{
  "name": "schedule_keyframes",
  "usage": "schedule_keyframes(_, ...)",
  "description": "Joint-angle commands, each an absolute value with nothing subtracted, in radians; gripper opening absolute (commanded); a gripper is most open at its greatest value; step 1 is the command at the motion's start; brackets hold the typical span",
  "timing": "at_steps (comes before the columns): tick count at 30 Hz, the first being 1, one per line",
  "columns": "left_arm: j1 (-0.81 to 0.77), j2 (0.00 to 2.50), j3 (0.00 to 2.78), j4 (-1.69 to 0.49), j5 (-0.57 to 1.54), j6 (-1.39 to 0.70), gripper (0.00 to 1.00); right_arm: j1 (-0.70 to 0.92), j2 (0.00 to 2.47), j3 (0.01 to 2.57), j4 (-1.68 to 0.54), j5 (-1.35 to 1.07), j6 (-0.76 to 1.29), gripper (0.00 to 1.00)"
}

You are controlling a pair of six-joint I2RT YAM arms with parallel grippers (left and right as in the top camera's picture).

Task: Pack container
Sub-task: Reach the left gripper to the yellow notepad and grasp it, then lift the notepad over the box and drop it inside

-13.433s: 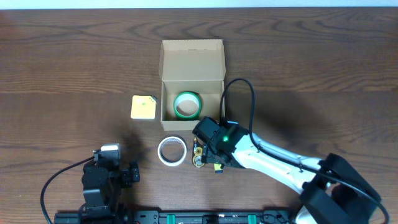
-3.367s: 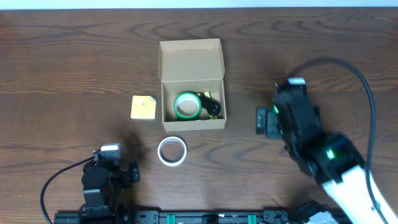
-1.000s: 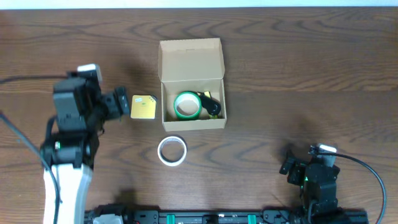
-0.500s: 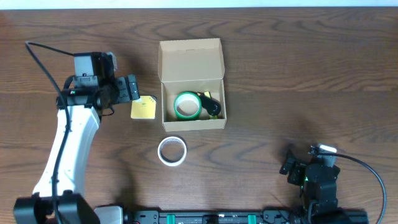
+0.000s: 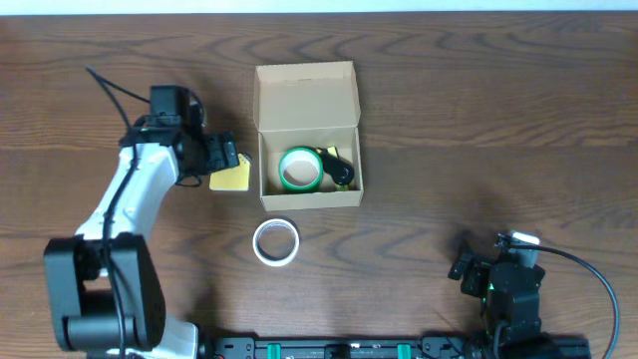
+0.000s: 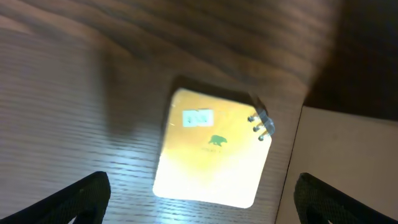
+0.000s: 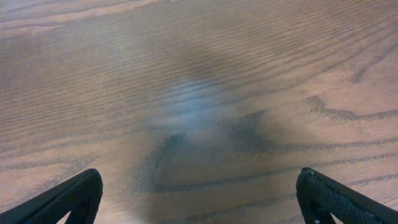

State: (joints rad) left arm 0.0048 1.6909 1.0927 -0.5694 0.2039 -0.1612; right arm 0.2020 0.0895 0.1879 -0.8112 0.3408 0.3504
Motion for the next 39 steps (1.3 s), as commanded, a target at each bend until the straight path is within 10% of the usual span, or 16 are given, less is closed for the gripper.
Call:
schedule_keyframes(1,-0.02,1.718,1.13,-0.572,0.211,-0.154,0.95,0.195,0.083,0.18,-0.813,0.351,0.336,0.99)
schedule_keyframes(39,-0.048,1.963,1.203,-0.707,0.2,0.012,0.98,0.195,0.083,0.18,-0.813,0.351,0.336,0.99)
